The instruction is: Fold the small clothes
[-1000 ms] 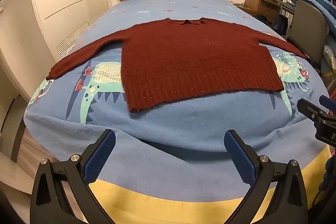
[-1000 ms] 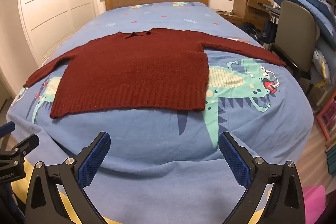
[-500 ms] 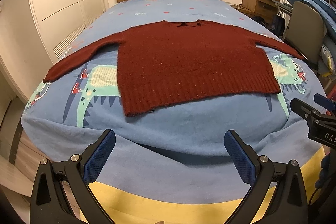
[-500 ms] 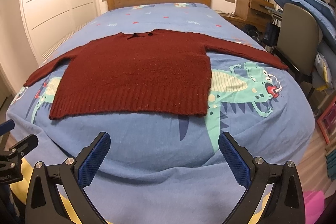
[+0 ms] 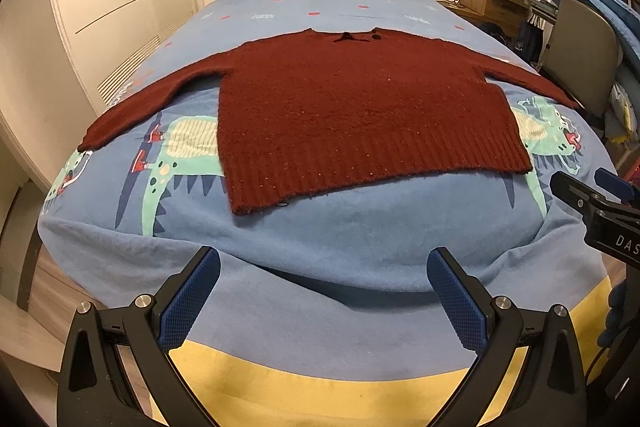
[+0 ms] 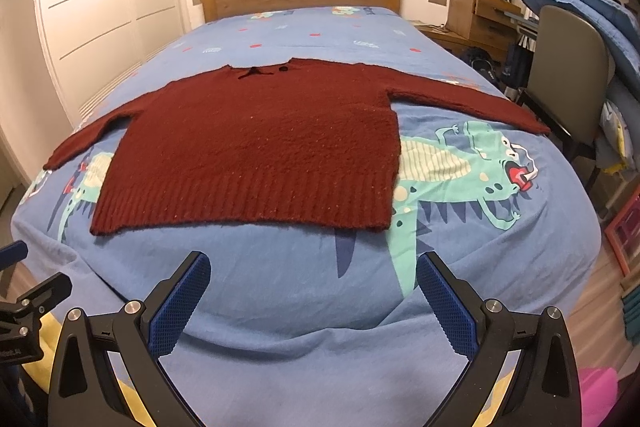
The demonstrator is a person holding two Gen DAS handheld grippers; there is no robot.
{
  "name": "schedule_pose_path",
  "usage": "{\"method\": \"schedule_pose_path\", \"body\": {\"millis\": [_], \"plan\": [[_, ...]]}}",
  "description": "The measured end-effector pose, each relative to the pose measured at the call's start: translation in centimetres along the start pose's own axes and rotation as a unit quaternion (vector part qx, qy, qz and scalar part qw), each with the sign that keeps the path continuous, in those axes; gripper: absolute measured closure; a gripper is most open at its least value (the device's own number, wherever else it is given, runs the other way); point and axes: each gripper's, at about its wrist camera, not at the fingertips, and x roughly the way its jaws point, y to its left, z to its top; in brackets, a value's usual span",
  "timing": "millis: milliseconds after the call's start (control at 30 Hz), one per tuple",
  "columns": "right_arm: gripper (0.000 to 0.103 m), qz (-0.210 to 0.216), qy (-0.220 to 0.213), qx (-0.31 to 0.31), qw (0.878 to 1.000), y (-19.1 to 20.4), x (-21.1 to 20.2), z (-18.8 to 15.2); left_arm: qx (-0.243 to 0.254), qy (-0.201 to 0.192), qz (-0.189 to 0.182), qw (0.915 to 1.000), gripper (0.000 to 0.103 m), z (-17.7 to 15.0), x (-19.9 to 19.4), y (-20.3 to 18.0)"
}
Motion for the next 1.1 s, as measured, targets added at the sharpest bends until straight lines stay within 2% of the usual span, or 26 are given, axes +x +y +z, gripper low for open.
{"method": "schedule_pose_path", "body": {"millis": [133,233,433,667,767,933,1100], "plan": [[0.0,0.002,0.001,0.0,1.0,0.0,0.2,0.3,0.008,0.011,0.02,0.9997,0.001,0.0,0.3,0.2],[0.0,0.003,0.0,-0.001,1.0,0.1,0.3,0.6,0.013,0.011,0.02,0.9996,0.001,0.1,0.2,0.2],[0.0,0.005,-0.002,0.007,1.0,-0.4,0.7,1.5,0.011,-0.022,0.035,0.9991,0.001,1.2,-0.2,0.7],[0.0,0.003,-0.01,0.027,1.0,-2.4,1.3,3.4,-0.017,-0.032,0.065,0.9972,0.001,4.1,-0.2,3.4],[0.0,-0.003,-0.013,0.039,0.999,-4.0,1.9,4.4,-0.004,-0.037,0.083,0.9958,0.001,5.3,-0.5,4.1],[0.0,-0.016,-0.015,0.067,0.997,-7.8,3.5,6.5,-0.004,0.001,0.09,0.9959,0.001,7.1,0.7,5.4],[0.0,-0.02,-0.014,0.109,0.994,-12.8,6.2,8.7,-0.006,0.003,0.118,0.993,0.001,8.8,1.4,6.8]]}}
